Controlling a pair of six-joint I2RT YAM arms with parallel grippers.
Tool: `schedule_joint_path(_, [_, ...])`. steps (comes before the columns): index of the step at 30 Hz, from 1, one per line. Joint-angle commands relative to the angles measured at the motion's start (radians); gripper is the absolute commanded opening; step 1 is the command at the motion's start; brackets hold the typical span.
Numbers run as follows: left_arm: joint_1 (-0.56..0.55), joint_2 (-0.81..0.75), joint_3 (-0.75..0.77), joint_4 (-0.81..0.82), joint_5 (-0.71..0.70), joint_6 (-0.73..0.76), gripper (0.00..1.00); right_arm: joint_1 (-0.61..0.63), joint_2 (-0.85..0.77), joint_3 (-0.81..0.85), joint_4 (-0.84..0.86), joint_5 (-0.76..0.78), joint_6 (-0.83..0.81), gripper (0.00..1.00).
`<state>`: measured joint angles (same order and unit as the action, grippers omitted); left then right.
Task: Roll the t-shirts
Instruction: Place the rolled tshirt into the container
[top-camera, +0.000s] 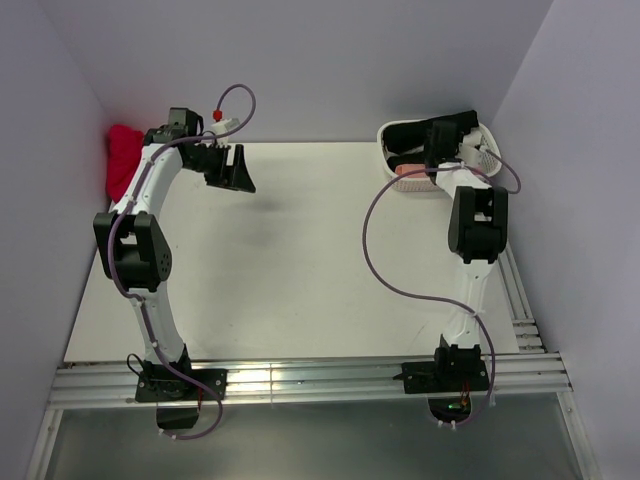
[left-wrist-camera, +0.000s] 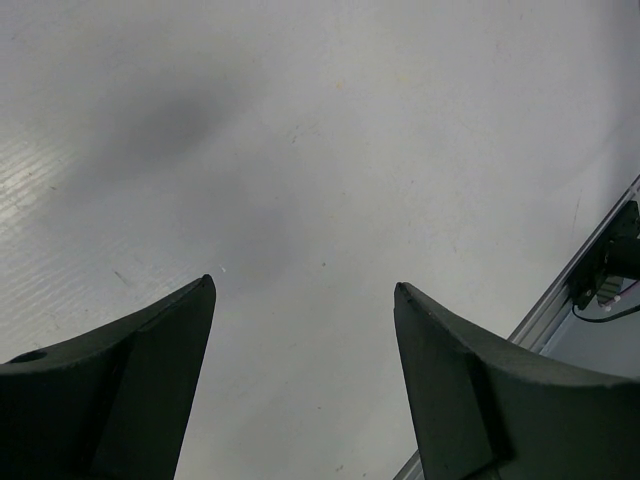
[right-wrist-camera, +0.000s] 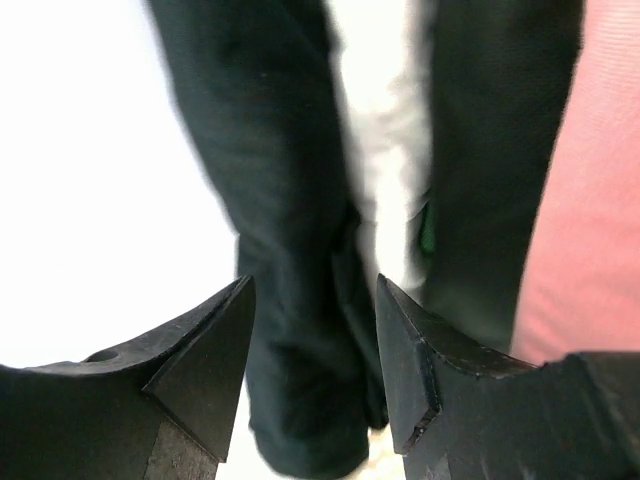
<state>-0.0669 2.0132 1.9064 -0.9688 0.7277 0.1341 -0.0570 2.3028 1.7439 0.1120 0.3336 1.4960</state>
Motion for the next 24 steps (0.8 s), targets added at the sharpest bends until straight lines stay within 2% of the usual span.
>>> schedule_joint_path(1, [-0.004,-0.014,0.052,-0.008,0.001,-0.001,0.78,-0.009,-0.124,-0.033,-0.029,-0.016,-0.033,0.59])
schedule_joint_path(6, [-0.004,-0.014,0.054,-0.013,0.018,-0.002,0.77,-0.009,-0.183,-0.060,-0.051,-0.030,-0.054,0.59])
schedule_joint_path(11, [-0.004,-0.021,0.033,0.001,0.018,-0.005,0.77,-0.018,-0.161,-0.018,-0.020,-0.094,-0.072,0.54])
schedule_joint_path(15, [-0.004,-0.021,0.028,-0.001,0.025,-0.007,0.77,-0.021,-0.137,-0.021,0.067,-0.137,-0.051,0.42])
schedule_joint_path(17, [-0.004,-0.028,0.028,-0.005,0.032,-0.001,0.76,-0.024,-0.134,-0.017,0.100,-0.169,-0.048,0.40])
schedule_joint_path(21, [-0.002,-0.068,-0.007,0.028,-0.004,-0.007,0.77,-0.012,-0.224,-0.047,0.121,-0.212,-0.147,0.42])
schedule_joint_path(24, [0.006,-0.109,-0.032,0.048,-0.013,-0.011,0.77,0.015,-0.365,-0.200,0.147,-0.211,-0.221,0.45])
